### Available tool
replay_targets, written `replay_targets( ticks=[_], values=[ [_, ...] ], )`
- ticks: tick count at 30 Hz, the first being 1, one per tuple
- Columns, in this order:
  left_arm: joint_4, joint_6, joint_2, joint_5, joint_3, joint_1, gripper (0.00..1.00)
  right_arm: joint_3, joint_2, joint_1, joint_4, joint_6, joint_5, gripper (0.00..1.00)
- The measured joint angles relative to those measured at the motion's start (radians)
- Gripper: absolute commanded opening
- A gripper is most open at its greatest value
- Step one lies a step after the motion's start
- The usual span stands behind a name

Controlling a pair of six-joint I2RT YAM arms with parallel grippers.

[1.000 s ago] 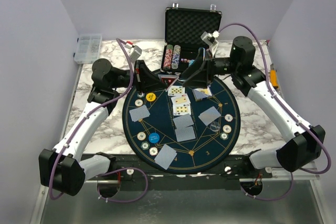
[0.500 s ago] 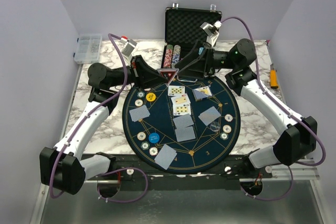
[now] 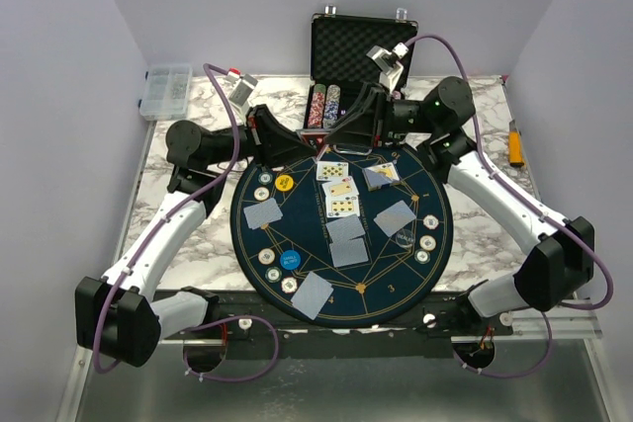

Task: Distribute texas hold em gaming equipment

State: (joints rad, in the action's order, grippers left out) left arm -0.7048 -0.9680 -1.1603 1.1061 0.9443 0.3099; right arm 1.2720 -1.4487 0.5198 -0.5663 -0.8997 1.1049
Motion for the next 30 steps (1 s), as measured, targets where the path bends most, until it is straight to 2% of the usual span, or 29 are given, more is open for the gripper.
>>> replay_targets(
  ticks=[2,3,4,7,8,9,10,11,14,16,22,24,30],
  values=[
    [-0.004,0.000,0.004,-0.003,-0.006,0.000,0.00,0.000,-0.004,0.000,0.018,0.011,-0.011,0.03],
    [-0.002,-0.001,0.008,-0.008,-0.011,0.002,0.01,0.002,-0.005,0.000,0.035,0.021,-0.017,0.01],
    [0.001,0.000,0.010,-0.011,-0.014,0.002,0.11,0.004,-0.006,0.000,0.051,0.034,-0.023,0.01],
    [0.008,-0.002,0.014,-0.027,-0.029,0.000,0.50,0.023,-0.010,0.000,0.110,0.070,-0.035,0.01],
    [0.016,0.002,0.017,-0.031,-0.031,0.000,0.59,0.030,-0.011,0.000,0.128,0.078,-0.040,0.01],
    [0.025,0.002,0.019,-0.033,-0.035,0.000,0.75,0.037,-0.011,0.000,0.146,0.085,-0.046,0.01],
    [0.042,0.009,0.023,-0.036,-0.039,-0.002,0.85,0.045,-0.011,0.000,0.164,0.095,-0.050,0.01],
    [0.058,0.011,0.027,-0.037,-0.043,-0.006,0.89,0.054,-0.011,0.000,0.183,0.109,-0.054,0.01],
    [0.138,0.049,0.039,-0.037,-0.044,-0.031,0.94,0.100,-0.011,0.000,0.290,0.181,-0.087,0.01],
    [0.304,0.146,0.051,-0.042,-0.023,-0.078,0.98,0.147,-0.013,0.000,0.405,0.266,-0.130,0.01],
    [0.829,0.504,0.087,-0.138,0.105,-0.241,0.98,0.281,-0.046,0.000,0.715,0.539,-0.295,0.01],
    [0.938,0.576,0.103,-0.173,0.127,-0.296,0.98,0.315,-0.077,0.001,0.802,0.616,-0.339,0.01],
    [1.180,0.670,0.098,-0.302,0.165,-0.472,0.99,0.381,-0.242,0.047,1.007,0.836,-0.484,0.01]
  ],
)
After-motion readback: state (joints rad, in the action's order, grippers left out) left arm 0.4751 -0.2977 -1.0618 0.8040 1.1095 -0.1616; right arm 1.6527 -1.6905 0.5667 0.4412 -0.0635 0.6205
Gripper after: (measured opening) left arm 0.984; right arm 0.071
